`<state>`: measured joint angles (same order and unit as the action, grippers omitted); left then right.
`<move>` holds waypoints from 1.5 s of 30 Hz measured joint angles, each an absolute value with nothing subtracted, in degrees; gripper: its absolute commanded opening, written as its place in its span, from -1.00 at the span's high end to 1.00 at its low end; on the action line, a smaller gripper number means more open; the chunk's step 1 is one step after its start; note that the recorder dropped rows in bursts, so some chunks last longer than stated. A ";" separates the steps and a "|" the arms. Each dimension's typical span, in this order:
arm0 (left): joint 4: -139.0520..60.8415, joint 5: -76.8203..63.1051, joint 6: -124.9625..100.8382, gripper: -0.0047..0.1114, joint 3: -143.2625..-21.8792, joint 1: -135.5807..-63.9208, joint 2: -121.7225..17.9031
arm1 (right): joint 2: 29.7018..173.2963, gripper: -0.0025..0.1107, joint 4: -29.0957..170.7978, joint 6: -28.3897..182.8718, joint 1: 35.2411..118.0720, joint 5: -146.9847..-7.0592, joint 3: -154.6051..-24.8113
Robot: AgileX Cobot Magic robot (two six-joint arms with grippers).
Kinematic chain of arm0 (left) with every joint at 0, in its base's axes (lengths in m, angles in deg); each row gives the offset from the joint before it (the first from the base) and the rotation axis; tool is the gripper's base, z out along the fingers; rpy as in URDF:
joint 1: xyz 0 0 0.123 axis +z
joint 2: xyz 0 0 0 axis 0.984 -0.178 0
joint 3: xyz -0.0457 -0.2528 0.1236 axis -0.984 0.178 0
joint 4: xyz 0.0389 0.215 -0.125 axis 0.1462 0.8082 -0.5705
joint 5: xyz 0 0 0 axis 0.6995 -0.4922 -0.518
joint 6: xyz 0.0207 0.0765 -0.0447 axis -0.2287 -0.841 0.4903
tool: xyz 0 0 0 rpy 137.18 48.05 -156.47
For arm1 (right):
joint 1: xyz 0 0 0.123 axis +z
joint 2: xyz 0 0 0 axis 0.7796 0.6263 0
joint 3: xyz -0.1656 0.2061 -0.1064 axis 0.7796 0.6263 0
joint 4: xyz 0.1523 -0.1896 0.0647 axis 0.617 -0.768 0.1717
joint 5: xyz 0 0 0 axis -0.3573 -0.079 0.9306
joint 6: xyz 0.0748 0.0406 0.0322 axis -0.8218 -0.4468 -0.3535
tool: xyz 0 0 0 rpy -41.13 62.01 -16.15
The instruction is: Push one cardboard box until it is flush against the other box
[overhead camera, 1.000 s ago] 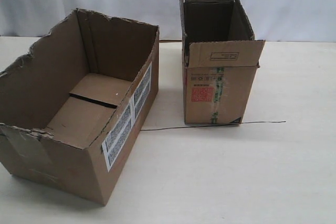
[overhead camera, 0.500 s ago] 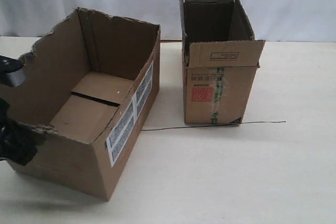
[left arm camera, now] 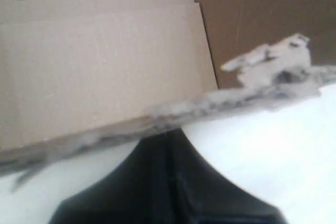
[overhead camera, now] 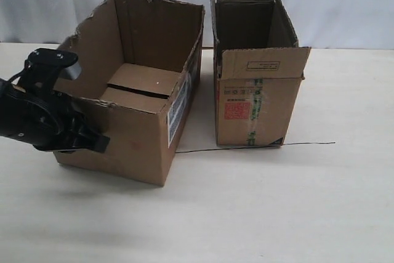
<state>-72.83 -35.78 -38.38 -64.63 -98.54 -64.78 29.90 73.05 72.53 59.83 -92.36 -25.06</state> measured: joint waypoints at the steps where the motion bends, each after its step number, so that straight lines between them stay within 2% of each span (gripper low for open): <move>1: -73.30 -35.07 -38.38 0.92 -64.63 -99.01 -65.16 | 29.90 0.87 73.05 72.53 59.83 -92.36 -25.06; 12: -76.76 -27.51 -39.42 0.92 -67.13 -104.60 -69.67 | 29.90 0.87 73.05 72.53 59.83 -92.36 -25.06; 21: -78.22 -30.04 -39.55 0.92 -76.60 -105.87 -77.15 | 29.90 0.87 73.05 72.53 59.83 -92.36 -25.06; 30: -78.59 -28.44 -39.69 0.92 -77.95 -110.01 -77.53 | 29.90 0.87 73.05 72.53 59.83 -92.36 -25.06; 34: -78.99 -35.49 -39.59 0.92 -79.28 -110.24 -76.84 | 29.90 0.87 73.05 72.53 59.83 -92.36 -25.06; 39: -77.04 -48.98 -39.44 0.92 -82.12 -106.04 -68.16 | 29.90 0.87 73.05 72.53 59.83 -92.36 -25.06; 45: -65.62 -44.43 -32.75 0.92 -82.86 -89.20 -53.39 | 29.90 0.87 73.05 72.53 59.83 -92.36 -25.06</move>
<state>-65.62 -44.43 -32.75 -82.86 -89.20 -53.39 29.90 73.05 72.53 59.83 -92.36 -25.06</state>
